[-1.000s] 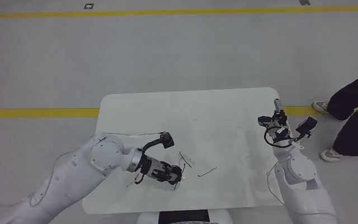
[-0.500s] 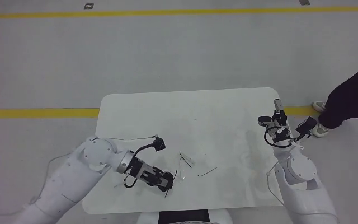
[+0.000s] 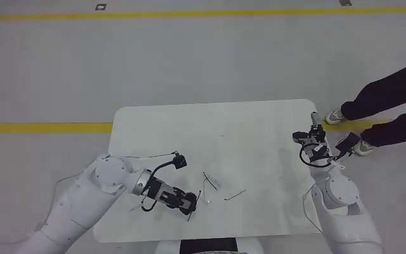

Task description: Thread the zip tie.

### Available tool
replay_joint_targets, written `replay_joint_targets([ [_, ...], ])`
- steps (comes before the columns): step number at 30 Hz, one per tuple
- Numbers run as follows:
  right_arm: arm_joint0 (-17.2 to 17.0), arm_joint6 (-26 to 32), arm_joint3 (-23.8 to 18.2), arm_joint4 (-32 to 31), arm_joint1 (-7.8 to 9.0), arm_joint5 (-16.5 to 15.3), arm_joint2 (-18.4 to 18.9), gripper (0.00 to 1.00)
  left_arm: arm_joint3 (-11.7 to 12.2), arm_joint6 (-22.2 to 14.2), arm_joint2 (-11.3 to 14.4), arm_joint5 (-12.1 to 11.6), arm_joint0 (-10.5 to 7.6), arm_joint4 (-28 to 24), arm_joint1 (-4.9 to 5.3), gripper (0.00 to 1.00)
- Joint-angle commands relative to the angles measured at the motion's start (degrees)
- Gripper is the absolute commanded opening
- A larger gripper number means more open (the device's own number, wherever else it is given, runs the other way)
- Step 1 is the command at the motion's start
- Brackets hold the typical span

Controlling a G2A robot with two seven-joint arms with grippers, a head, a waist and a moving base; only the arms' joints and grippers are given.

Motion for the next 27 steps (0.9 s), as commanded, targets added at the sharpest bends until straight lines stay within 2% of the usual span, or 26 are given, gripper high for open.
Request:
replay_joint_targets([
  [1,0.11,0.48,0.42,-0.69,-0.01,0.17,-0.19,1.00,0.00,0.00,0.00,0.00,0.00,0.00,0.00,0.00],
  [5,1.23,3.35,2.14,-2.66,-0.17,1.97,-2.59,1.00,0.00,0.00,0.00,0.00,0.00,0.00,0.00,0.00],
  [8,2.78,4.87,3.35,-4.27,-0.46,3.18,-5.79,1.00,0.00,0.00,0.00,0.00,0.00,0.00,0.00,0.00],
  [17,8.60,6.48,8.85,-8.33,-1.83,3.57,-15.52,1.00,0.00,0.00,0.00,0.00,0.00,0.00,0.00,0.00],
  [20,9.22,6.39,9.39,-8.04,-2.02,2.56,-15.83,1.00,0.00,0.00,0.00,0.00,0.00,0.00,0.00,0.00],
  [27,9.16,6.90,9.39,-8.08,-2.04,2.58,-16.07,1.00,0.00,0.00,0.00,0.00,0.00,0.00,0.00,0.00],
])
